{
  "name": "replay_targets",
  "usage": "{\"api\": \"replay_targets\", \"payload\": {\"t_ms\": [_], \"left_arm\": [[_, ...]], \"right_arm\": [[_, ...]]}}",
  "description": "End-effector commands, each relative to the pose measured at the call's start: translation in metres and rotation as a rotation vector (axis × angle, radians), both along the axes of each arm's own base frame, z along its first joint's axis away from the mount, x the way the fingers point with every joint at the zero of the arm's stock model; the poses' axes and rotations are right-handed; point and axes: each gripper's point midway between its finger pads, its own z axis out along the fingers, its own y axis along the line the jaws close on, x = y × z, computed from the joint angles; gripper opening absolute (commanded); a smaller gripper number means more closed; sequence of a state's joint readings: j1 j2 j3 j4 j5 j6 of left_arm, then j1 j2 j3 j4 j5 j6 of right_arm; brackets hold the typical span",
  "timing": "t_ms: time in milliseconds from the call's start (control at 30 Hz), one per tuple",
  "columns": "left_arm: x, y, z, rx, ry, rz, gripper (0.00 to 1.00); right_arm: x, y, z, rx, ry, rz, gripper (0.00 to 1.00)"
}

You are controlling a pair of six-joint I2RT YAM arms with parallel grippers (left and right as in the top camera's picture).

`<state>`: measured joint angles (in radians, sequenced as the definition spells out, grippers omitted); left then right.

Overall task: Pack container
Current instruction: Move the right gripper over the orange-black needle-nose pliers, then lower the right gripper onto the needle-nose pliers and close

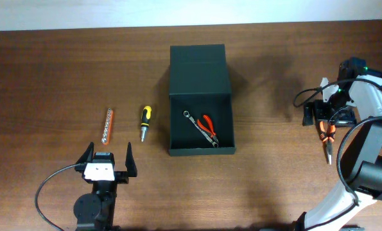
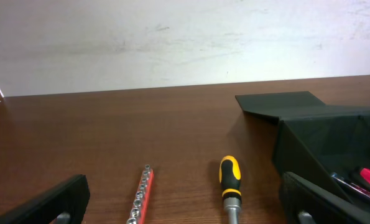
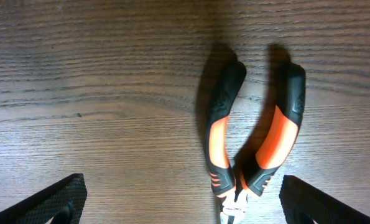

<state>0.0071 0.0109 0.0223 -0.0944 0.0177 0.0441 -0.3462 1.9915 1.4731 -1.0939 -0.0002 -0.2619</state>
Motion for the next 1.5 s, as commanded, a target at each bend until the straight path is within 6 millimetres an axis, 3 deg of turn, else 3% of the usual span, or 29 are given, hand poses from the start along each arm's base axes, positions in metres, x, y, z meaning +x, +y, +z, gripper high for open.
{"api": "replay_targets", "payload": {"t_ms": [0, 700, 1467], "left_arm": [[0.000, 0.002, -0.002, -0.009, 0.002, 0.012, 0.99], [0.000, 0.002, -0.002, -0.009, 0.002, 0.012, 0.99], [0.000, 0.002, -0.002, -0.009, 0.002, 0.012, 0.99]], "right_arm": [[-0.001, 0.004, -0.002, 0.023, -0.002, -0.006, 0.99], [-0.008, 0.008, -0.033, 0.061, 0.081, -0.010, 0.99], [-0.008, 0.005, -0.034, 0.041, 0.085, -0.005, 0.99]]}}
